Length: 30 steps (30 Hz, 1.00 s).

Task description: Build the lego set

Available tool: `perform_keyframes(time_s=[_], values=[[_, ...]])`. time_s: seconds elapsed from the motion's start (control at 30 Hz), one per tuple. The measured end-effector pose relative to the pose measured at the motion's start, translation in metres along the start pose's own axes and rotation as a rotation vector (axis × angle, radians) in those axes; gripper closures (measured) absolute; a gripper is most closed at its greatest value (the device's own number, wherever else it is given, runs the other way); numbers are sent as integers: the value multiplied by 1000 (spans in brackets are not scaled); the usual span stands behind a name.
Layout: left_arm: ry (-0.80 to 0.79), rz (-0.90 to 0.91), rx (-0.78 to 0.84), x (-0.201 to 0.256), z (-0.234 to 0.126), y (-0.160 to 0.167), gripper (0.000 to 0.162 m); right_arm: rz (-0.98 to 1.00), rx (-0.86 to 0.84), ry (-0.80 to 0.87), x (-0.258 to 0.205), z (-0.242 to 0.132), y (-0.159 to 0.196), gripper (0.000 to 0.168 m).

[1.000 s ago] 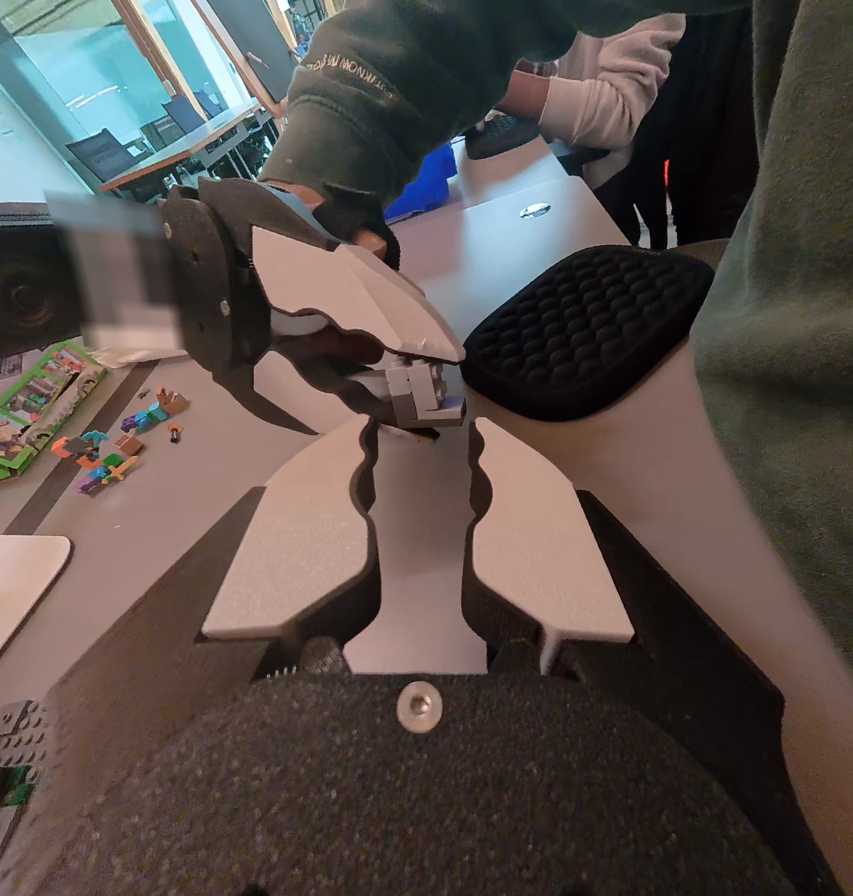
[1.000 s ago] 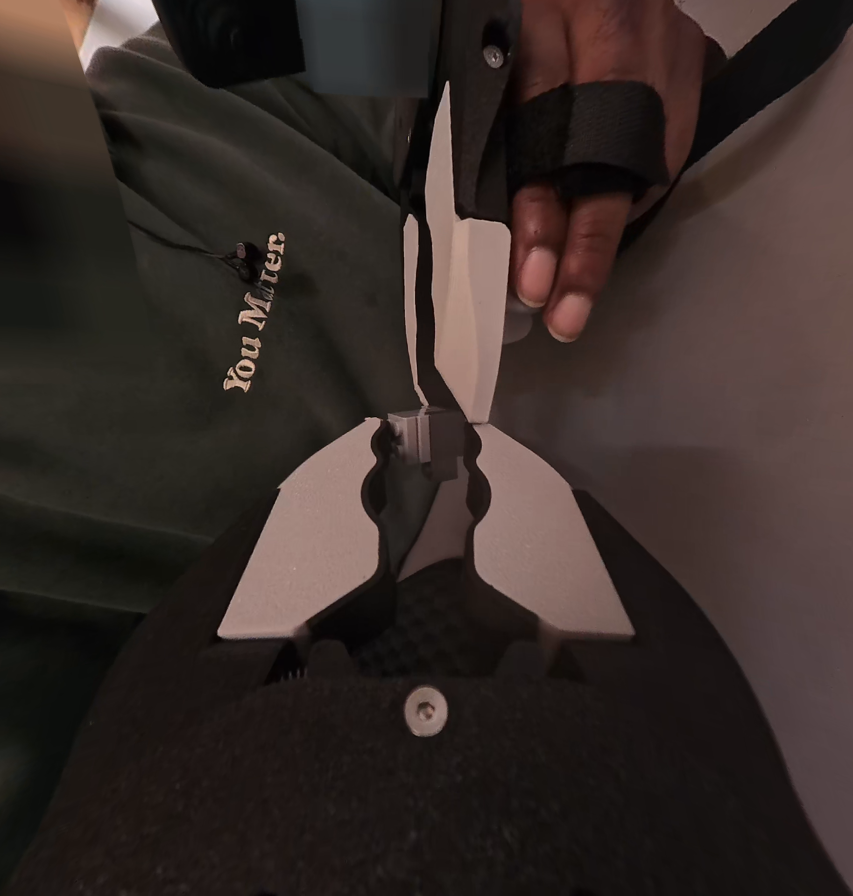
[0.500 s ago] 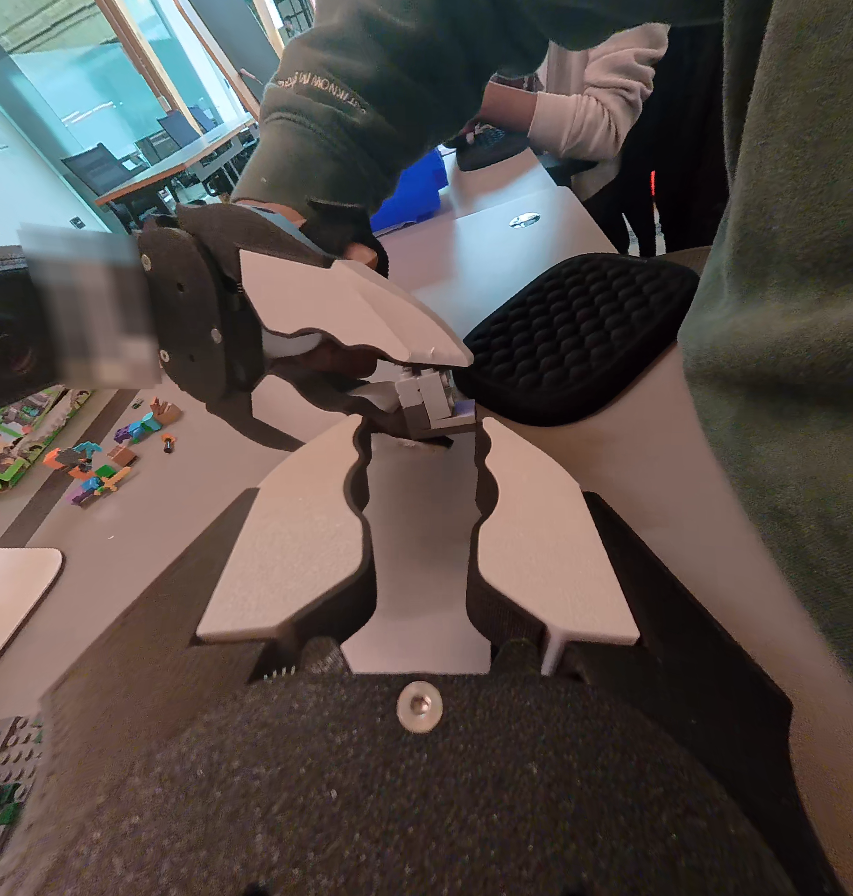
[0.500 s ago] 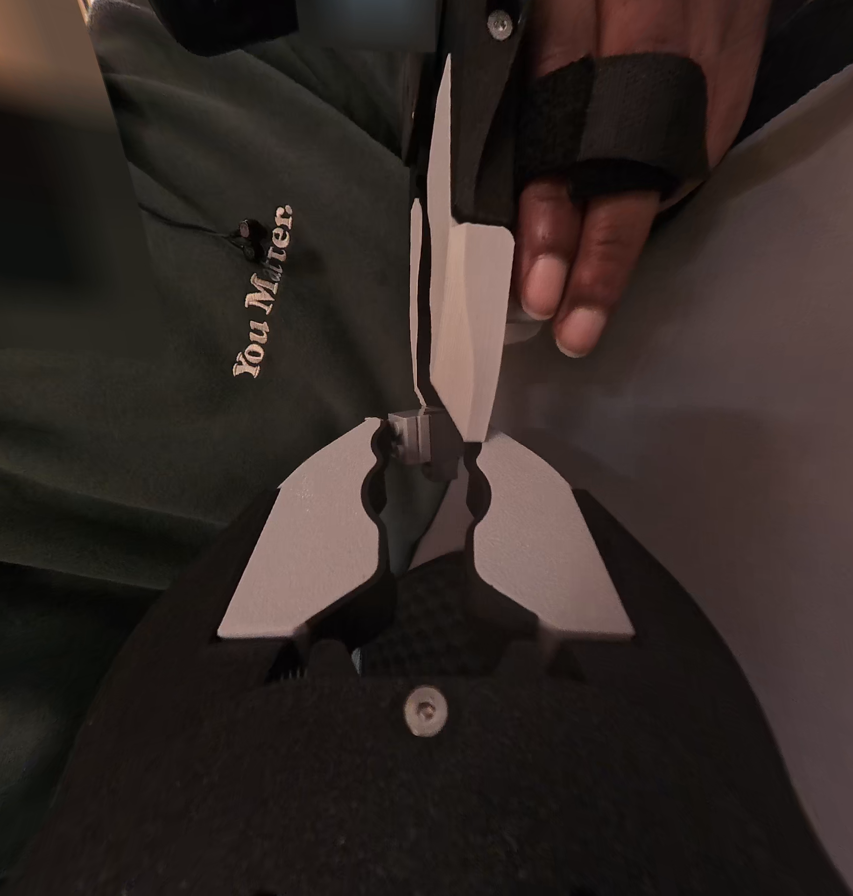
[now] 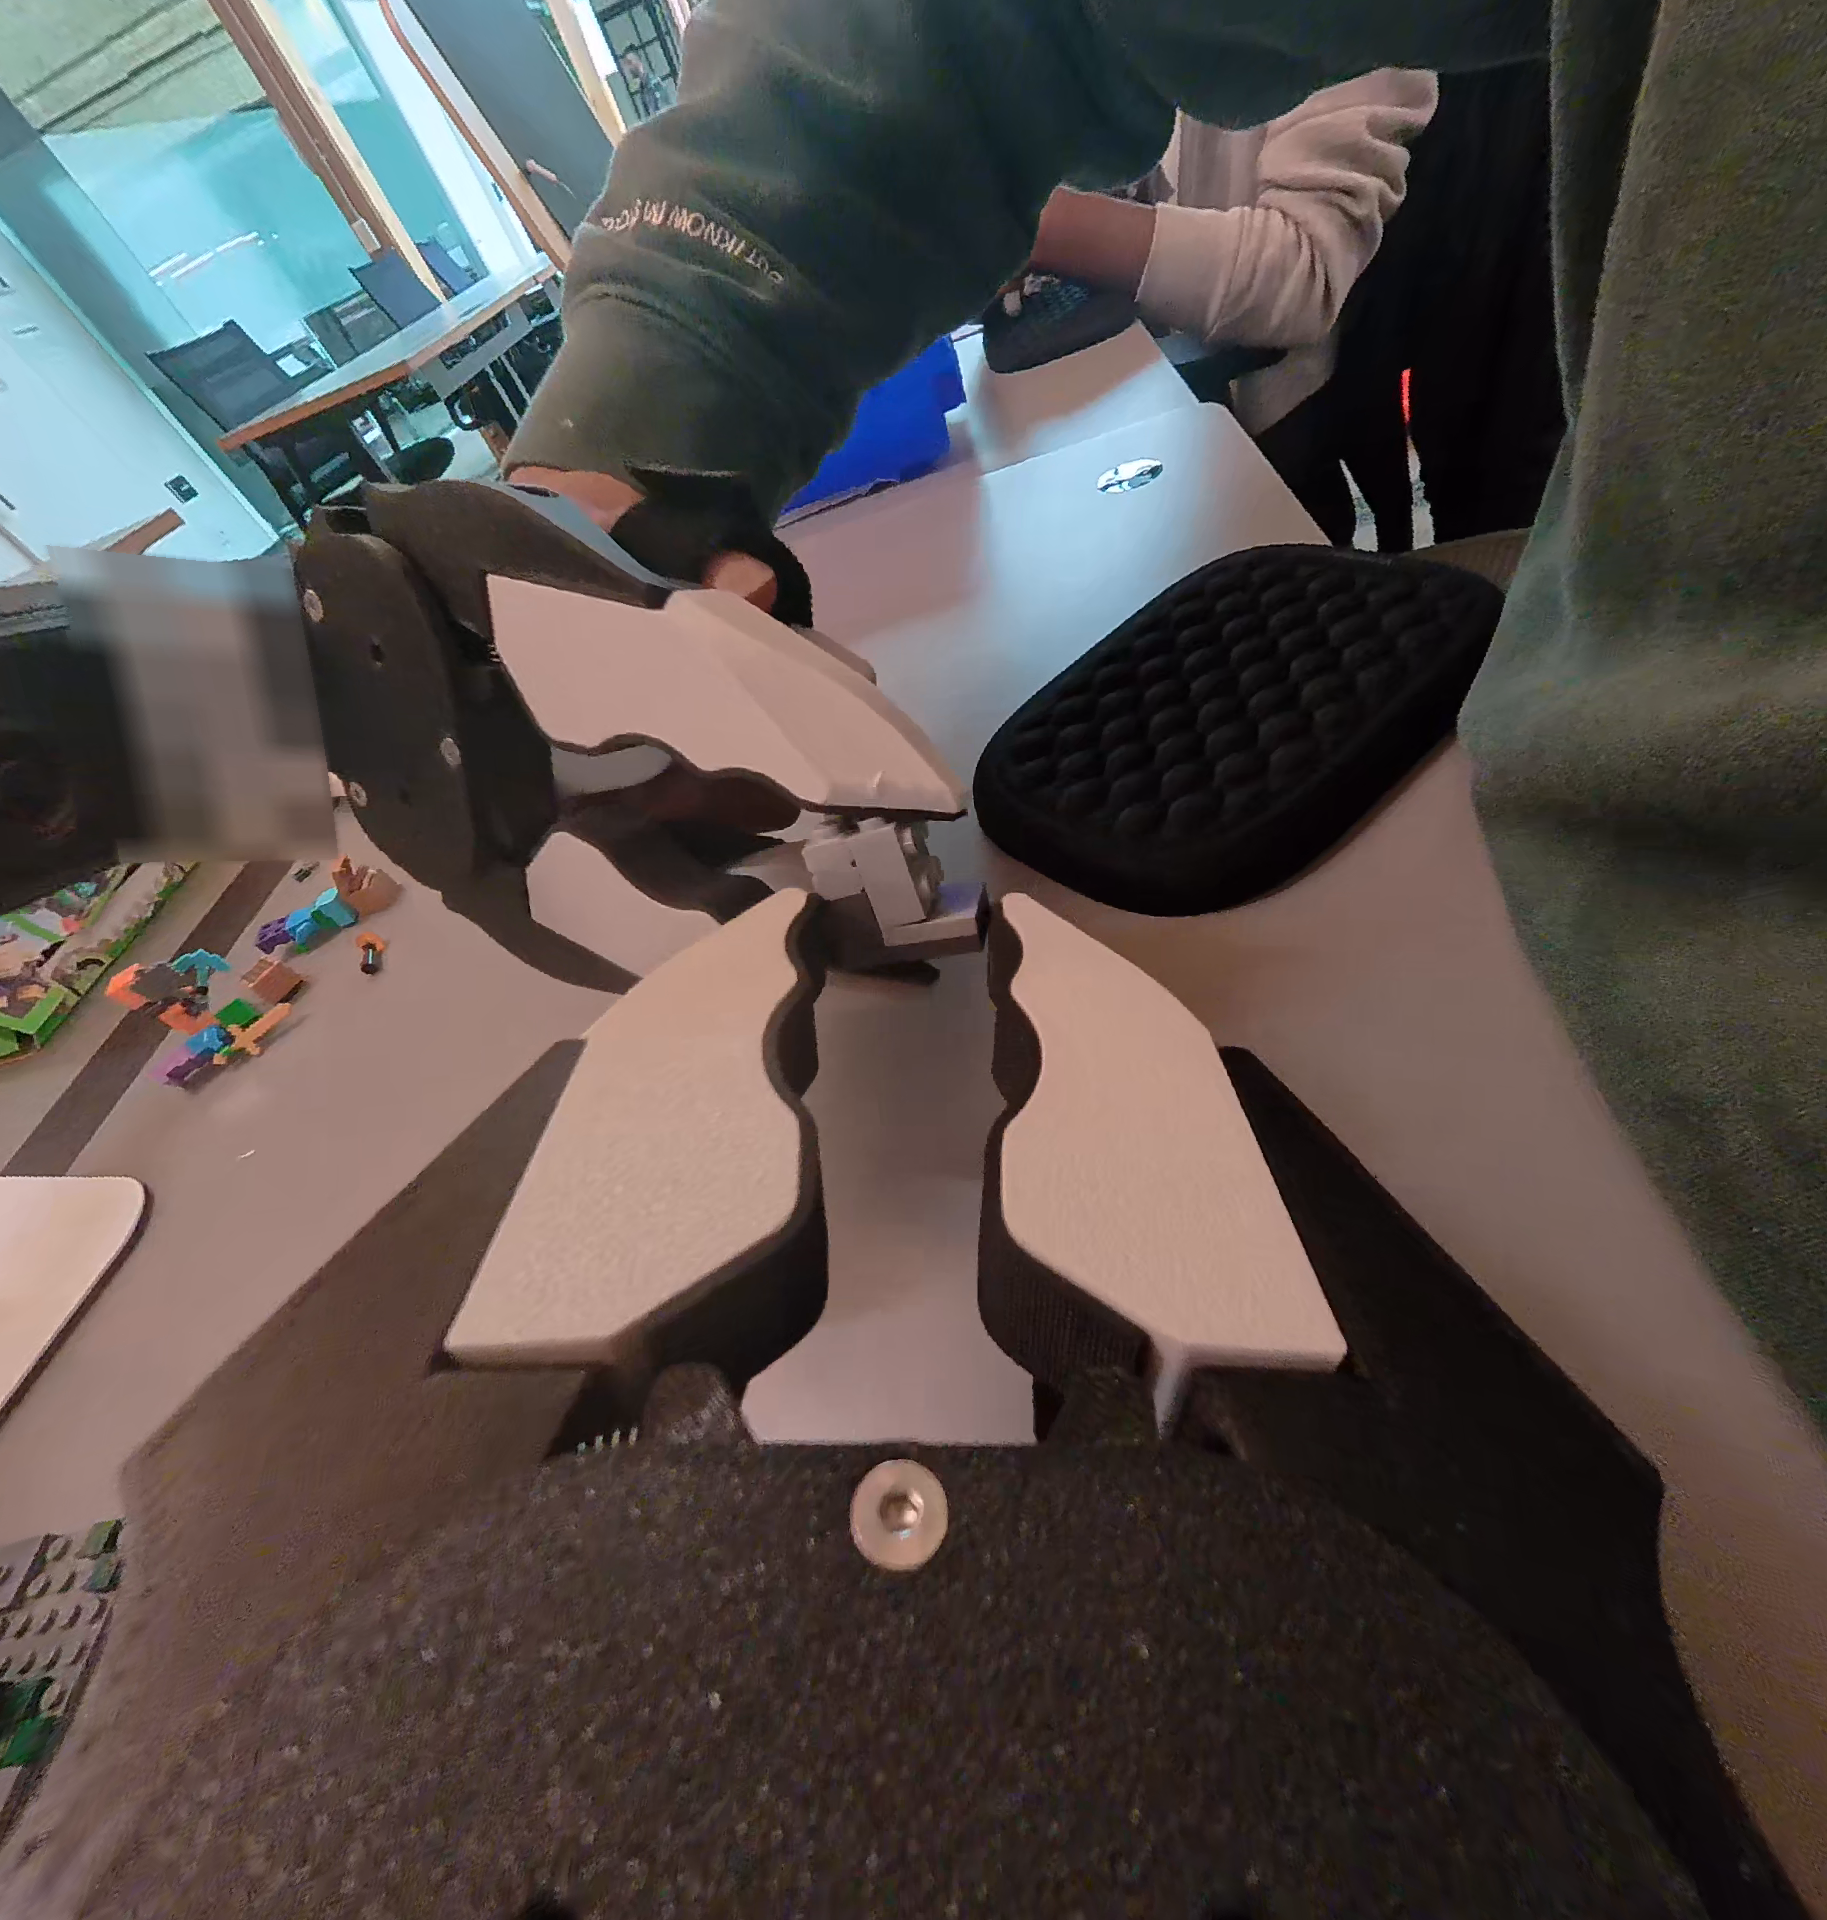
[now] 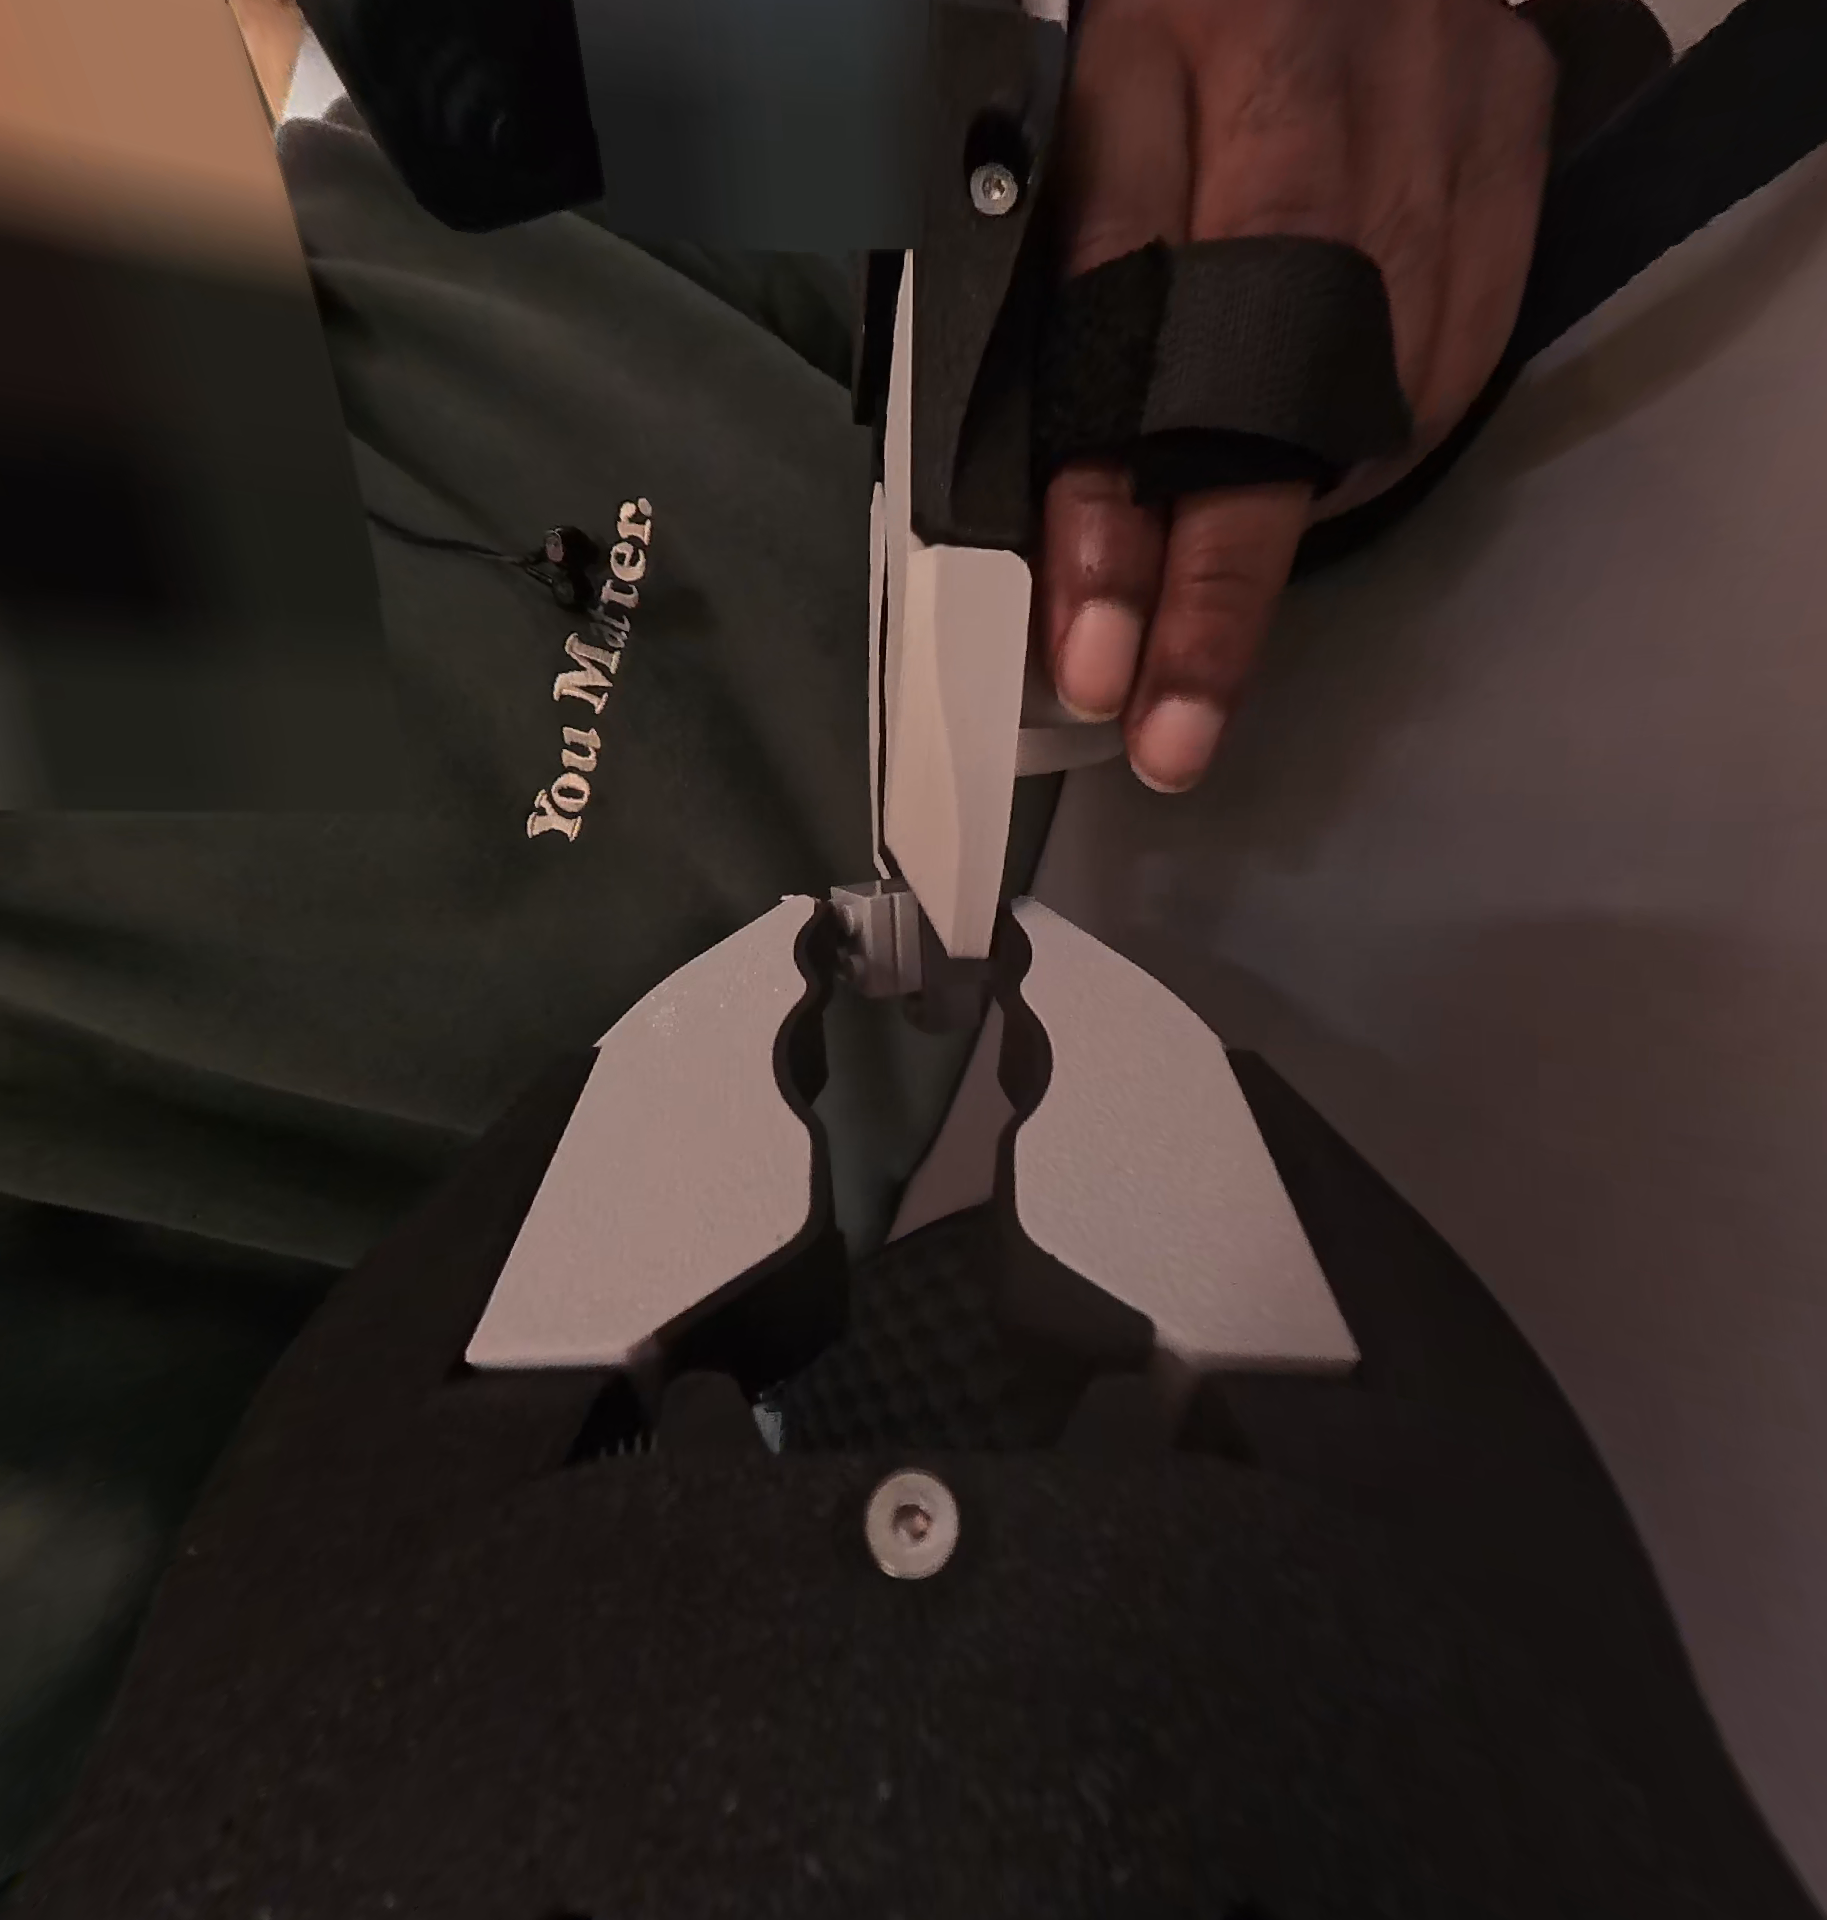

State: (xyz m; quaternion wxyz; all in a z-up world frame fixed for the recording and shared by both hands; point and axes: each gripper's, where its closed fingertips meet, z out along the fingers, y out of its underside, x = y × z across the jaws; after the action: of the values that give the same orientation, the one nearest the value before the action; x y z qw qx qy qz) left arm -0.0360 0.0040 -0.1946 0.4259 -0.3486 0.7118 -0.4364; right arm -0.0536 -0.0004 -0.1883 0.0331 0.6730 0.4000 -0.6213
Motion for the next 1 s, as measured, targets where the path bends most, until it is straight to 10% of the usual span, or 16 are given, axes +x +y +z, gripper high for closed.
perform_keyframes(time_s=[1.0], values=[[-28,54,-73,2,-1,-6,136,-267,316,56,-6,6,-9,139]])
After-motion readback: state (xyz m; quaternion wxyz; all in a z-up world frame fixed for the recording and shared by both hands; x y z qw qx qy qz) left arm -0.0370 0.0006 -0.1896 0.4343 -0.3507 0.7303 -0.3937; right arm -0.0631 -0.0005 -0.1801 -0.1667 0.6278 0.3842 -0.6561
